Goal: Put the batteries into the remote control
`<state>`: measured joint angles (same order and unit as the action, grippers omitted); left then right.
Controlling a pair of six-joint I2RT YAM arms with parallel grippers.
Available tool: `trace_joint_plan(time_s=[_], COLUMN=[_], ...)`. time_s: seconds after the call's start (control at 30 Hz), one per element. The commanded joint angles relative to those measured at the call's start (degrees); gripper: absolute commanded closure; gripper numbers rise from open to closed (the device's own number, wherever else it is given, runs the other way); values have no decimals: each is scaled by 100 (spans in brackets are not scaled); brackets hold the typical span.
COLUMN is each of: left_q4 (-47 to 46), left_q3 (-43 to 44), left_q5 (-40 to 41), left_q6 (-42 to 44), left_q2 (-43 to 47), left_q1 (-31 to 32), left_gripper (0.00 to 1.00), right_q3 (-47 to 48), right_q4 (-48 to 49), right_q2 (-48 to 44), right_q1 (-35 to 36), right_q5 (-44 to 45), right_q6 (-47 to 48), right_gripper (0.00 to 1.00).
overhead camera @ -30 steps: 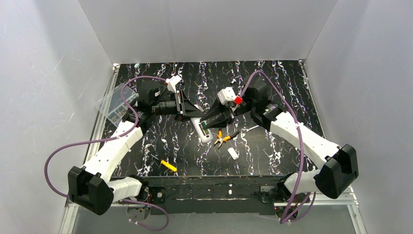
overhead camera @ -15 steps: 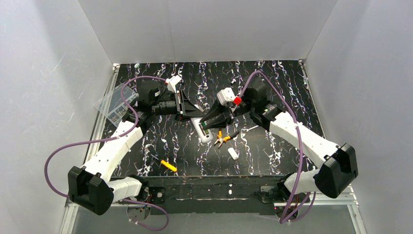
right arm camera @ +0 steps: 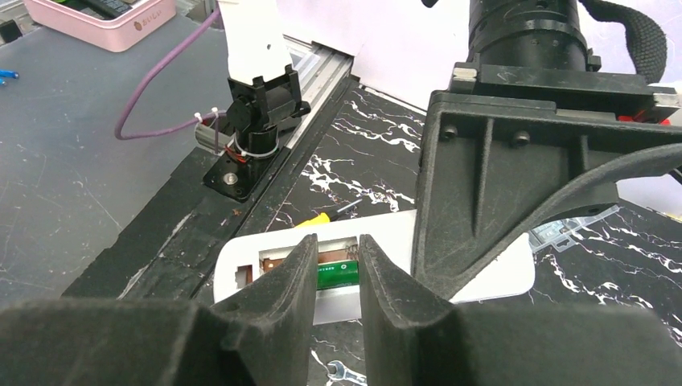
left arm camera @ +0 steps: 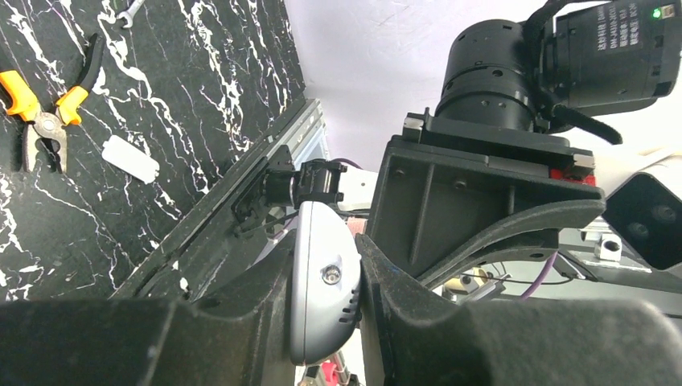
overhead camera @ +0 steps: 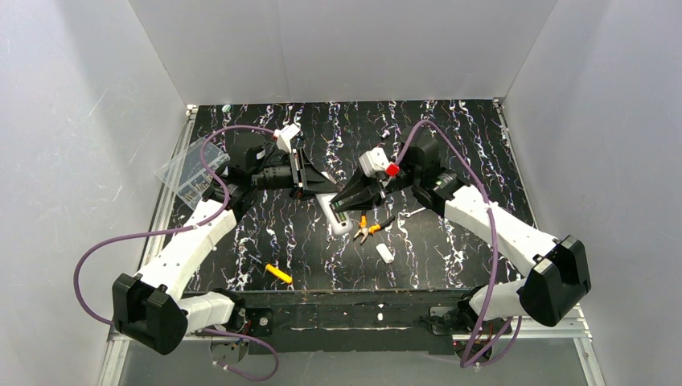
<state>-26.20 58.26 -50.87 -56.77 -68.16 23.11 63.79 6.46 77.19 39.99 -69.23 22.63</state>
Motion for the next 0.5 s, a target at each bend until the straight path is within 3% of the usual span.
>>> trace_joint_plan(time_s=[0.0, 0.47], left_q4=[-965, -1278], left_q3=[169, 225], left_q5=[-261, -177], left_q6=[-590, -908], left_q2=[93, 102], left_q1=[1, 2], left_gripper=[100, 100], right_q3=[-267, -657], right_q4=[-285, -909], right_q2=[-61, -306], right_q1=[61, 71], right_q5=[-108, 68], right_q6=[87, 637], right_gripper=[69, 70])
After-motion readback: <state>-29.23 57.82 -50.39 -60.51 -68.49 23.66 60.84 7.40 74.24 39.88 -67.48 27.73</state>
